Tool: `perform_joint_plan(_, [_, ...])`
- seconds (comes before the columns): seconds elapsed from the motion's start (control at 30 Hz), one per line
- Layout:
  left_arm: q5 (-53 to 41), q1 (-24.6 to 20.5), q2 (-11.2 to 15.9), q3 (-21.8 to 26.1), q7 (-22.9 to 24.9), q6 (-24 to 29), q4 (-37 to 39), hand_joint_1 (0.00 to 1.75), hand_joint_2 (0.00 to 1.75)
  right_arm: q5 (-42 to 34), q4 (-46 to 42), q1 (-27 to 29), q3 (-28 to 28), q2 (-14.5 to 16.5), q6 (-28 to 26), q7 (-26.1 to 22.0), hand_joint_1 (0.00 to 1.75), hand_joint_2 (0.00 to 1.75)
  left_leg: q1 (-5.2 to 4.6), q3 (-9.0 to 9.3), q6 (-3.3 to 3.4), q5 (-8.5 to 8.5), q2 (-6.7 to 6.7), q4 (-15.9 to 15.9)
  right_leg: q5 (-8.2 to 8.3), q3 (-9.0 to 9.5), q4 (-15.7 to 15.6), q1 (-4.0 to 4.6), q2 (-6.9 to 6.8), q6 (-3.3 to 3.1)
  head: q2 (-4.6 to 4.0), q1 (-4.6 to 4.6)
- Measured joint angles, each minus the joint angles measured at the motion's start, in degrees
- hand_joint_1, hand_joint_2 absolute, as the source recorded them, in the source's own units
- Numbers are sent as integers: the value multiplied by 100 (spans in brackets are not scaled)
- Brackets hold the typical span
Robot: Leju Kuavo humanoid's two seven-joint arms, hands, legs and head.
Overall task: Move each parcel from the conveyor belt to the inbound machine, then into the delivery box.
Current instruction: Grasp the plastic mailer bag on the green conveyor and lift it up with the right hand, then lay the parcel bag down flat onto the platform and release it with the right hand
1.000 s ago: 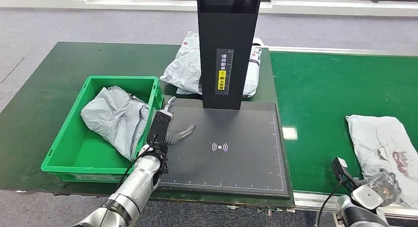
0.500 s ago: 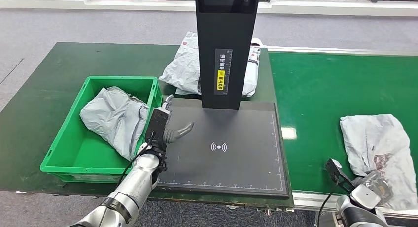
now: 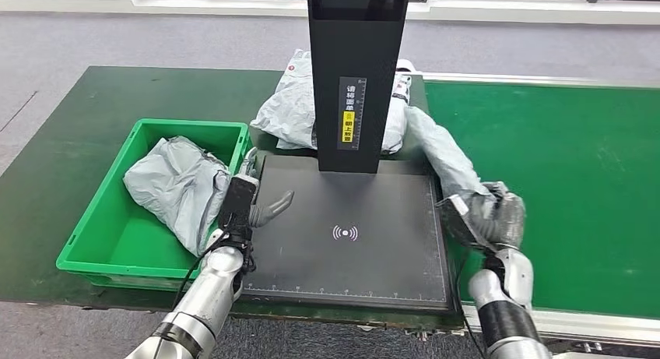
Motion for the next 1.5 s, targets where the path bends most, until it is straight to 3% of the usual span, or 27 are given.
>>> perform_joint_plan(0.2, [-243,131,-23,-41,-159,247,-361,0,175,-863,-1185,700,2148,286,1107,-76,175,175,3,0,-5,-6,0,-1,-8,-4,-1,4,-4,-4,0,-2])
perform_joint_plan(0.3, [-285,169,-24,-118,-155,267,-503,0,175,-1061,-1288,835,2835,295,1513,-81,175,175,2,-2,-4,-6,-1,0,-8,-2,-2,2,-5,-4,0,-1])
perform_joint_plan(0.33, [-294,173,-24,-147,-145,267,-540,0,175,-1095,-1297,863,3009,295,1626,-77,165,175,1,-1,-4,-7,-1,1,-7,-2,-2,1,-4,-4,0,-1])
perform_joint_plan(0.43, [-309,176,-26,-222,-113,264,-614,0,175,-1100,-1314,918,3387,295,1906,19,37,175,0,-1,-2,-8,0,3,-6,-2,-3,-1,-3,-2,0,-1])
perform_joint_plan(0.47, [-305,176,-26,-243,-108,259,-626,0,175,-1053,-1318,921,3486,294,2047,112,3,175,0,-1,-2,-8,0,4,-6,-1,-3,-1,-3,-2,1,-1])
perform_joint_plan(0.63, [-189,141,-49,-337,-101,237,-637,0,175,-739,-1210,858,3906,292,2573,544,0,175,0,2,-3,-7,0,3,-6,-2,-3,1,-2,-3,1,-2])
perform_joint_plan(0.87, [-96,116,-57,-369,-160,317,-637,0,175,-756,-1085,808,3985,285,2439,498,0,175,0,3,-3,-8,0,3,-6,-1,-3,1,-2,-3,1,-2])
perform_joint_plan(0.97, [-129,142,-51,-369,-203,550,-649,0,175,-849,-1134,841,3977,272,2029,359,0,175,0,2,-3,-8,0,3,-6,-1,-3,0,-2,-3,1,-2])
perform_joint_plan(1.1, [-280,222,-32,-369,-177,843,-684,0,175,-1420,-1502,907,3812,271,1099,-165,0,175,0,2,-3,-8,0,4,-6,-1,-3,0,-3,-3,1,-1])
perform_joint_plan(1.27, [-468,231,-26,-368,-205,1024,-494,0,175,-2888,-1921,1060,3393,294,-243,-1573,0,175,0,2,-1,-9,0,4,-6,-1,-4,-1,-2,-2,1,-1])
perform_joint_plan(1.5, [-602,229,-27,-376,-176,1049,-109,0,175,-3966,-1946,1168,3070,294,-783,-2433,0,175,-1,3,0,-11,5,4,-6,-2,-4,-1,1,-2,1,-1])
